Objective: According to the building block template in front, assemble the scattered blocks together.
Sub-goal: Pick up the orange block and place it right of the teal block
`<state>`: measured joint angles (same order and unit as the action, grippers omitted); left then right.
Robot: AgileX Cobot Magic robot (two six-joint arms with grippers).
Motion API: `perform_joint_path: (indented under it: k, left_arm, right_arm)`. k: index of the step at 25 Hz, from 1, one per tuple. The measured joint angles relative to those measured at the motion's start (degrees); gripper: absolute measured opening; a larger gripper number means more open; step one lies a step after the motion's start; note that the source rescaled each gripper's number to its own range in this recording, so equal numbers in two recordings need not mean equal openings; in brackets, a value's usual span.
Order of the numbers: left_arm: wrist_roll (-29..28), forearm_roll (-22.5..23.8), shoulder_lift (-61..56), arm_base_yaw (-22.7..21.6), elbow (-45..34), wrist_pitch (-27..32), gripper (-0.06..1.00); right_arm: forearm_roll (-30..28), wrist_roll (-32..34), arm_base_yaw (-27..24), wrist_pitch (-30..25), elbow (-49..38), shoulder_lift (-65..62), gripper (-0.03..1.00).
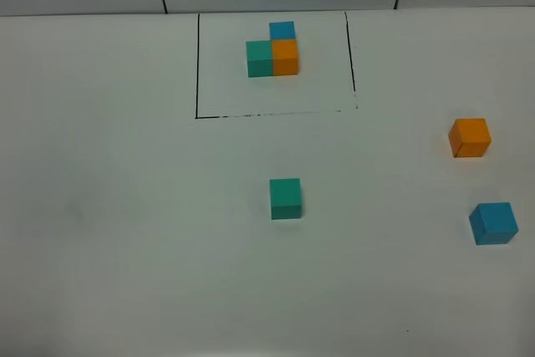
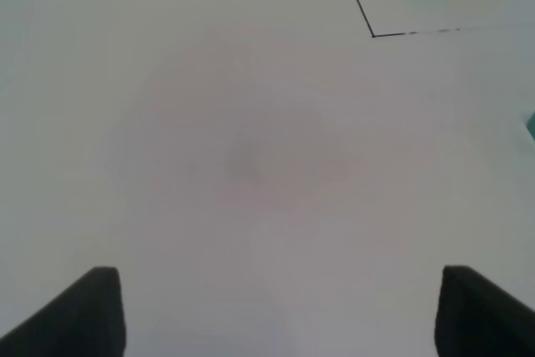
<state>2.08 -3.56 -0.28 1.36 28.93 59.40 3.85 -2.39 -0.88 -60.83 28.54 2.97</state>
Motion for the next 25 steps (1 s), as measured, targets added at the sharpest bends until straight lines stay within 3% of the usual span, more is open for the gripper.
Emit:
perform_joint_path:
  k: [4, 25]
  left_arm:
    - [0.00, 0.00, 0.00, -2.21, 0.00, 0.00, 0.69]
    - [0.00, 0.00, 0.00, -2.28, 0.00, 0.00, 0.69]
  right_arm:
    - [0.00, 0.00, 0.00, 0.00, 0.00, 0.00, 0.71]
    - [0.02, 0.00, 0.00, 0.00, 0.00, 0.00, 0.71]
